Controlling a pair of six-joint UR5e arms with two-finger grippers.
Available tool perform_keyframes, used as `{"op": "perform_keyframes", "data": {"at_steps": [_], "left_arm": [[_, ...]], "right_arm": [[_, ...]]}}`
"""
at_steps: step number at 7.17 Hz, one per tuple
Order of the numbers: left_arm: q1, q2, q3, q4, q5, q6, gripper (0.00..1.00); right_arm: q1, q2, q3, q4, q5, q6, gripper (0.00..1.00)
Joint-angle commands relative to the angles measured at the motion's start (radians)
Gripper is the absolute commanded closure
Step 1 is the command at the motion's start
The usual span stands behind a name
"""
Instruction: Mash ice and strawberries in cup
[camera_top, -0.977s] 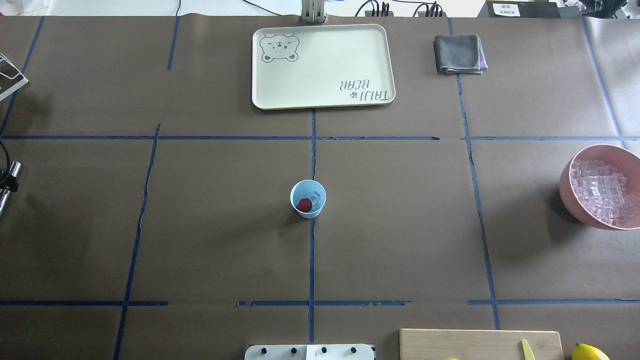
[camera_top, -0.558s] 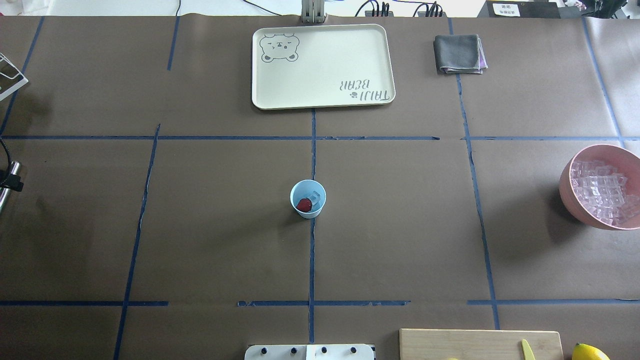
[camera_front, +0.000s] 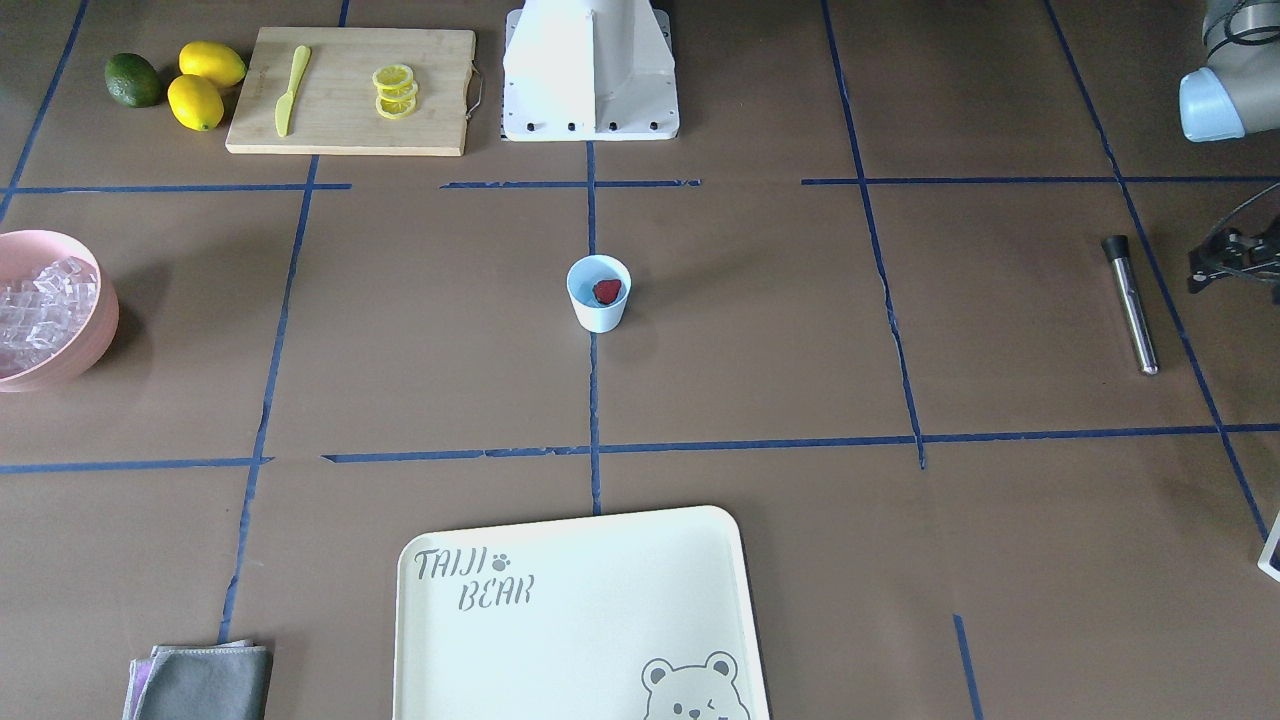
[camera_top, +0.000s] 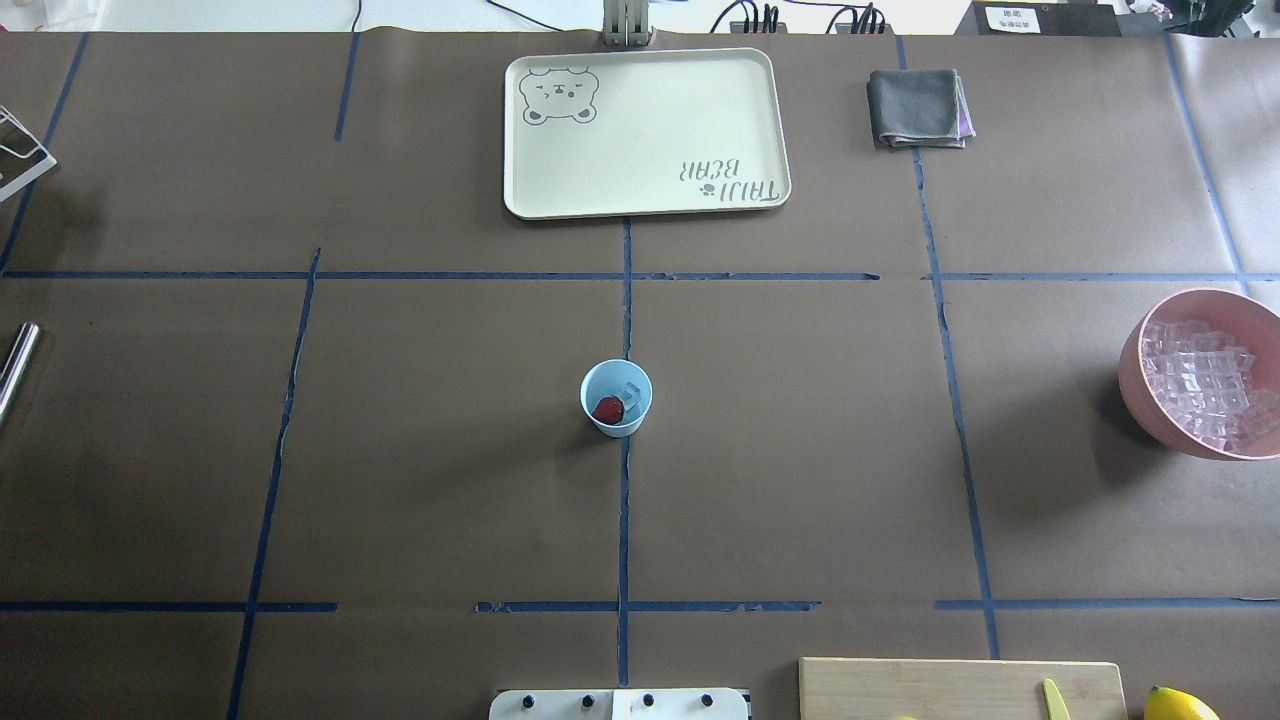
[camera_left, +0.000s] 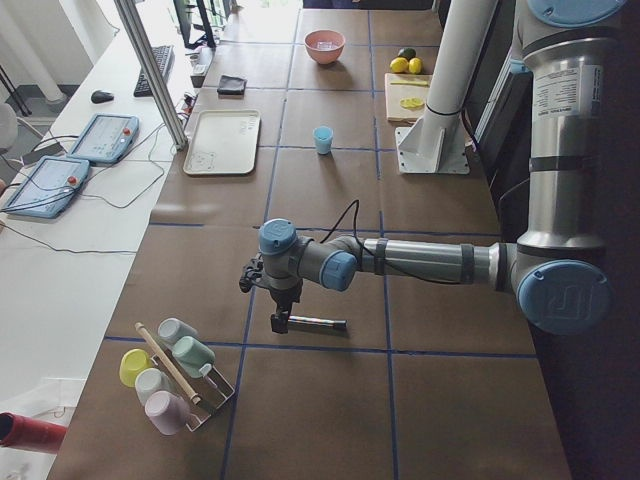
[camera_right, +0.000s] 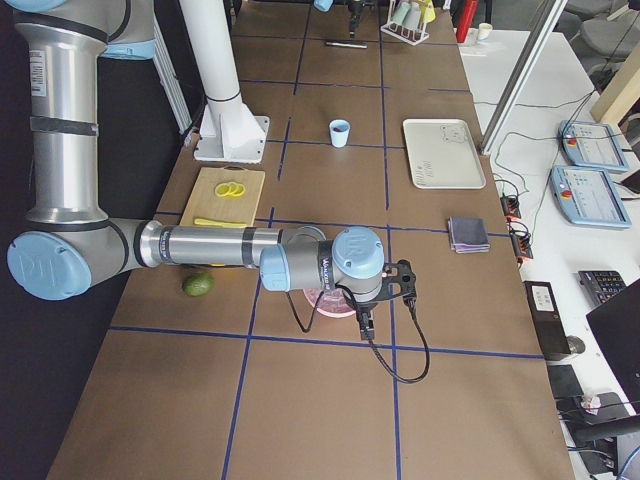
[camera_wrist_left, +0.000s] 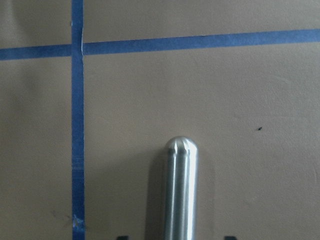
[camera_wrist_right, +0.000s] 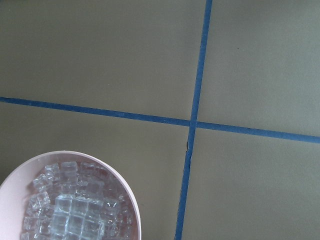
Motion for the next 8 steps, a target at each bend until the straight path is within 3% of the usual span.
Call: {"op": "perform_keyframes", "data": {"at_steps": [1, 3, 5, 8], "left_arm": [[-0.184, -0.039, -0.003, 0.195, -0.072, 0.193, 0.0], [-0.213, -0.027, 0.07, 0.205, -0.129, 0.186, 0.0], [-0.286, -0.021, 0.072, 0.197, -0.127, 0.19, 0.0], [-0.288, -0.019, 0.07, 0.196, -0.129, 0.189, 0.0]], "right_arm": [[0.0, -0.001, -0.004, 0.004, 0.002, 0.0, 0.0], [0.0, 0.0, -0.004, 0.005, 0.003, 0.0, 0.0], [0.0, 0.0, -0.006, 0.007, 0.004, 0.0, 0.0], [0.0, -0.001, -0.006, 0.008, 0.003, 0.0, 0.0]]}}
